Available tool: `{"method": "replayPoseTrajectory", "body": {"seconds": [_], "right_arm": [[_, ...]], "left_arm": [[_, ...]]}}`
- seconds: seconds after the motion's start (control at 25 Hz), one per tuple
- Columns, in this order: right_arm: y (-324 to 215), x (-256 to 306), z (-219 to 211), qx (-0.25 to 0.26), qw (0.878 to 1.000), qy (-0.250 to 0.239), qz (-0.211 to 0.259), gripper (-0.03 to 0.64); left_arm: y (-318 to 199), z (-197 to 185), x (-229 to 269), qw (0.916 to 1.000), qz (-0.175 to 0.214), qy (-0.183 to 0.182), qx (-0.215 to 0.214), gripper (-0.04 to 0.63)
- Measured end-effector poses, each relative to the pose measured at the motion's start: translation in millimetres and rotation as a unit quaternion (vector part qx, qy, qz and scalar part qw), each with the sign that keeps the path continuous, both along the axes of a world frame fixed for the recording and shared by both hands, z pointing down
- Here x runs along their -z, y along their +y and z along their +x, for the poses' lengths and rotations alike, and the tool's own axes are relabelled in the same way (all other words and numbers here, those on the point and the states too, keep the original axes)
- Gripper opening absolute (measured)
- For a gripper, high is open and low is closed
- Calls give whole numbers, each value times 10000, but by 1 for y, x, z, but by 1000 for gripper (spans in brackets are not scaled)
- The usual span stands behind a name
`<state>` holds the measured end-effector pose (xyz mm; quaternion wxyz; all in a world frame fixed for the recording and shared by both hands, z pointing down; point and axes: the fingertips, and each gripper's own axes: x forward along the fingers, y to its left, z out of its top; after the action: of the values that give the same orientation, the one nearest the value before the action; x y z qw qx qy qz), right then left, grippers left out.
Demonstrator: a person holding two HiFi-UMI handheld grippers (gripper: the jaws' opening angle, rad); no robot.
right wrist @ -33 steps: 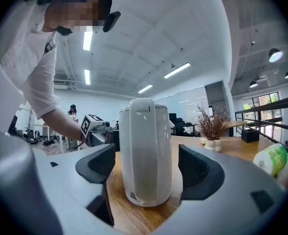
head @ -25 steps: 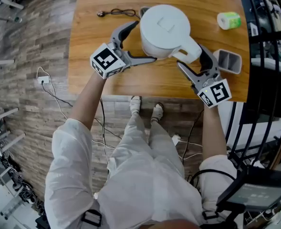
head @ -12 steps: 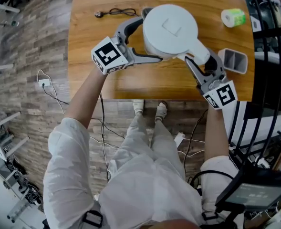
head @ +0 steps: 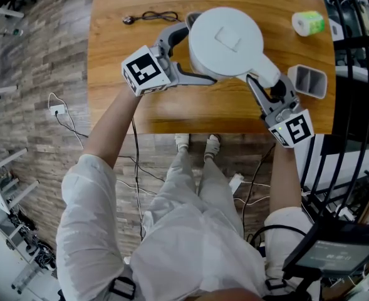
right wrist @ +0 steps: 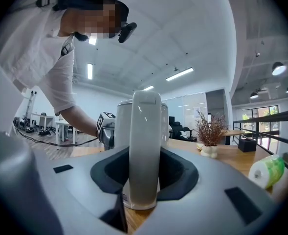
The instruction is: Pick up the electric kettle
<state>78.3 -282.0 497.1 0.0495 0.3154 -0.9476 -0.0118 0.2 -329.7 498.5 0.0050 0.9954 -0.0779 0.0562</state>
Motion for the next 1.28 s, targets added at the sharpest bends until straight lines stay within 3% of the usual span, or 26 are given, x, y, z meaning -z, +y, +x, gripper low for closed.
{"method": "replayPoseTrajectory", "body": {"seconds": [0.32,1.28], "right_arm": [[-6,-6,3,240,9997,-22,-44,124],[-4,-2,2,344,9991,-239,-20,109]], "left_arm": [[1,1,-24,9990,-26,-294,-345,584],[8,5,-21,9995,-44,51,-317,583]]}}
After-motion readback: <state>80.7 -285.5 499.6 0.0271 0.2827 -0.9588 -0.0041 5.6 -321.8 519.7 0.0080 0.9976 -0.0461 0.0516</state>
